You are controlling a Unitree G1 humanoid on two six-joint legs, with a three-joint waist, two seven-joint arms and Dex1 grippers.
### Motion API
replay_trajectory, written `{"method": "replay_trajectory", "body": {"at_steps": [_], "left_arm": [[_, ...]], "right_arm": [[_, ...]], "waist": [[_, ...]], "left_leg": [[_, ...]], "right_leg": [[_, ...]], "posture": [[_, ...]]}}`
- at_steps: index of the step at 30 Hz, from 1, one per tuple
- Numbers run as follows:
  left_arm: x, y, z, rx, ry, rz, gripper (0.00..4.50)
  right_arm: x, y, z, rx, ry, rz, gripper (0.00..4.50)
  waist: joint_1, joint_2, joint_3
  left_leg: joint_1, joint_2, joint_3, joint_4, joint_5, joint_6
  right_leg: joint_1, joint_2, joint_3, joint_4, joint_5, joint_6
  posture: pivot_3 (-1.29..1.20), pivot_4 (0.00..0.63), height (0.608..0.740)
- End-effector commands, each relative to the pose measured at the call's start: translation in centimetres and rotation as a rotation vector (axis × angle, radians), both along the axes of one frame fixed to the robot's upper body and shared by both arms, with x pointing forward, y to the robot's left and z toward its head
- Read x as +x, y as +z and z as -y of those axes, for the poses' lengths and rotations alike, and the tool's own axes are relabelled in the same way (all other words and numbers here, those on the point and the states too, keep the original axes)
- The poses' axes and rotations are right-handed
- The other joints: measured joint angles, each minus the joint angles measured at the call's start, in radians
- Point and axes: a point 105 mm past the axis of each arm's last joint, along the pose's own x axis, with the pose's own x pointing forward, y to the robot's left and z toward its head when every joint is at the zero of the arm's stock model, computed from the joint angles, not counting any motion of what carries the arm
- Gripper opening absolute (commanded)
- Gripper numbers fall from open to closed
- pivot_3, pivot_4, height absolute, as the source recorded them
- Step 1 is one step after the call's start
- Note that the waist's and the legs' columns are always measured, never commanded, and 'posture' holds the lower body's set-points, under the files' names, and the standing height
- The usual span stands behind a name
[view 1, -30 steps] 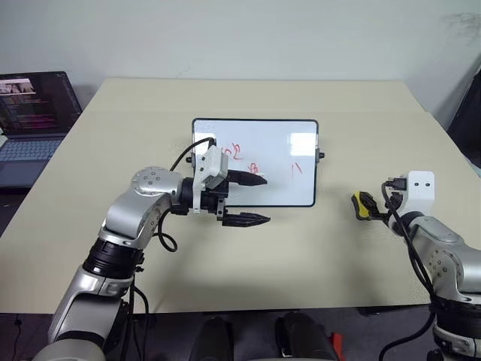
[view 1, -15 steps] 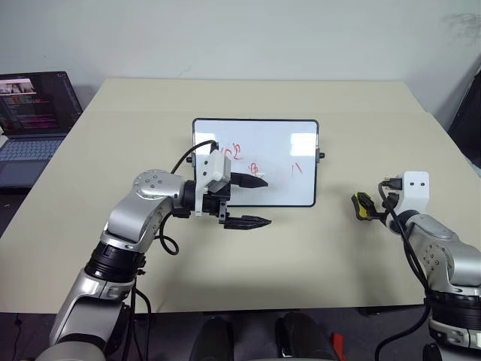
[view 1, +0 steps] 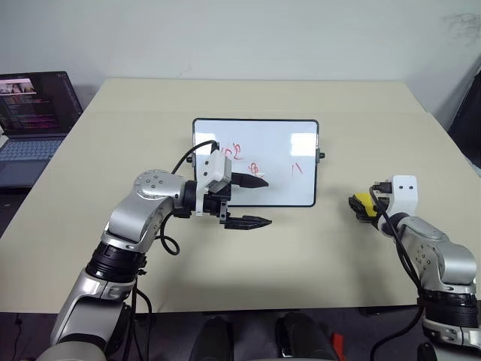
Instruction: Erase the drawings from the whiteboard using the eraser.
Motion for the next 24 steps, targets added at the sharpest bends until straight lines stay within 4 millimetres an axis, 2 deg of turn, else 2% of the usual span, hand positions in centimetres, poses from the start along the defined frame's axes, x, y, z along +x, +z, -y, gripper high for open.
{"method": "replay_trajectory", "body": {"at_steps": [1,4,7,13,14,19,24], "left_arm": [[-0.5,0.9,0.3,-0.006,-0.024,0.058,4.5],[-0.4,0.9,0.3,-0.004,-0.021,0.062,4.5],[-0.4,0.9,0.3,-0.005,-0.019,0.065,4.5],[-0.5,0.6,0.2,-0.001,-0.017,0.063,4.5],[-0.5,0.6,0.2,-0.001,-0.016,0.063,4.5],[-0.6,0.4,-0.1,-0.007,0.003,0.047,4.5],[0.1,0.3,-0.9,-0.039,0.107,0.023,4.5]], "right_arm": [[0.5,1.5,0.4,-0.013,-0.022,0.063,4.48],[0.7,1.4,0.5,-0.011,-0.032,0.062,4.48],[0.8,1.3,0.6,-0.004,-0.042,0.065,3.64],[0.9,0.7,0.4,-0.002,-0.037,0.049,1.41],[0.9,0.7,0.4,-0.002,-0.036,0.047,1.27],[0.9,0.8,0.2,-0.008,-0.031,0.057,1.27],[0.5,2.6,-0.3,-0.022,-0.003,0.14,1.27]], "waist": [[0.0,0.0,0.0],[0.0,0.0,0.0],[0.0,0.0,0.0],[0.0,0.0,0.0],[0.0,0.0,0.0],[0.0,0.0,0.0],[0.0,0.0,0.0]], "left_leg": [[0.0,0.0,0.0,0.0,0.0,0.0],[0.0,0.0,0.0,0.0,0.0,0.0],[0.0,0.0,0.0,0.0,0.0,0.0],[0.0,0.0,0.0,0.0,0.0,0.0],[0.0,0.0,0.0,0.0,0.0,0.0],[0.0,0.0,0.0,0.0,0.0,0.0],[0.0,0.001,0.0,0.0,0.0,0.0]], "right_leg": [[0.0,0.0,0.0,0.0,0.0,0.0],[0.0,0.0,0.0,0.0,0.0,0.0],[0.0,0.0,0.0,0.0,0.0,0.0],[0.0,0.0,0.0,0.0,0.0,0.0],[0.0,0.0,0.0,0.0,0.0,0.0],[0.0,0.0,0.0,0.0,0.0,0.0],[0.0,0.0,0.0,0.0,0.0,0.0]], "posture": [[0.0,0.15,0.74],[0.0,0.15,0.74],[0.0,0.15,0.74],[0.0,0.15,0.74],[0.0,0.15,0.74],[0.0,0.15,0.74],[0.0,0.15,0.74]]}}
